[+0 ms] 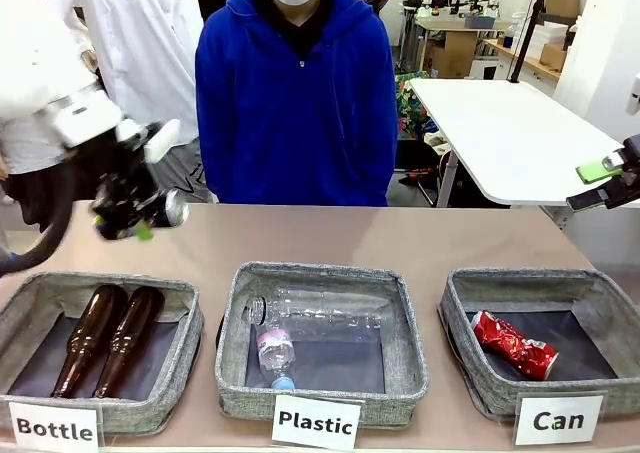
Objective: Sort the can waste into the basket.
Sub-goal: Pick up the can waste from the table and place it in the right Fabric basket.
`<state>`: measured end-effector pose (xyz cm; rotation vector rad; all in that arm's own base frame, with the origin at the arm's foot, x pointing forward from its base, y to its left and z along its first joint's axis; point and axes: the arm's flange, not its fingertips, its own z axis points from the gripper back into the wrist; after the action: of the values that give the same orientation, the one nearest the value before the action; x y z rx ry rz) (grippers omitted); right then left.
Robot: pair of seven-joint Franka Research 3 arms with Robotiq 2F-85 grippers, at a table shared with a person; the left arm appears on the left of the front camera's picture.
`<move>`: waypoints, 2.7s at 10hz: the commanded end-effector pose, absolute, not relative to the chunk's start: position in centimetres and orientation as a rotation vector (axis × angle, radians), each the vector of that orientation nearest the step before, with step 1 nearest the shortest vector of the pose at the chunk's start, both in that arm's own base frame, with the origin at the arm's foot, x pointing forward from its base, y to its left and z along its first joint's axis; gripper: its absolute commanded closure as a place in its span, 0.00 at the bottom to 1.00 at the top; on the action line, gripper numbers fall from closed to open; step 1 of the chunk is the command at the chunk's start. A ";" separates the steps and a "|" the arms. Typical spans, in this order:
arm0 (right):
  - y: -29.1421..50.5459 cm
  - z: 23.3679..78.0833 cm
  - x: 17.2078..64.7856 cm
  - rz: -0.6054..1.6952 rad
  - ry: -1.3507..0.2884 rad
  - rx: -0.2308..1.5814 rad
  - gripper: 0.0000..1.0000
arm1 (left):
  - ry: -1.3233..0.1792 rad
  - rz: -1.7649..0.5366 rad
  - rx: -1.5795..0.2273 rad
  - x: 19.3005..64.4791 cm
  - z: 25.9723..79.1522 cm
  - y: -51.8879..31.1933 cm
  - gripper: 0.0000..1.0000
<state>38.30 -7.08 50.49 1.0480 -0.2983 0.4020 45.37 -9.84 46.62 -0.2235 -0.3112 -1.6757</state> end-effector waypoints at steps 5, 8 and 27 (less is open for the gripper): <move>-7.3 50.7 38.2 0.422 -0.299 1.047 0.00 | -0.324 -1.854 -0.231 36.1 43.8 -8.7 1.00; -7.3 50.7 38.2 0.422 -0.299 1.047 0.00 | -0.335 -1.869 -0.219 34.9 43.2 -8.6 0.62; -25.2 54.6 25.7 0.351 -0.150 0.601 0.00 | -0.194 -2.168 -0.329 37.9 46.1 -70.8 0.62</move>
<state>25.71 -25.21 54.31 0.6079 -0.1654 0.3535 36.41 -68.33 44.83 -0.2546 -0.2045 -2.0609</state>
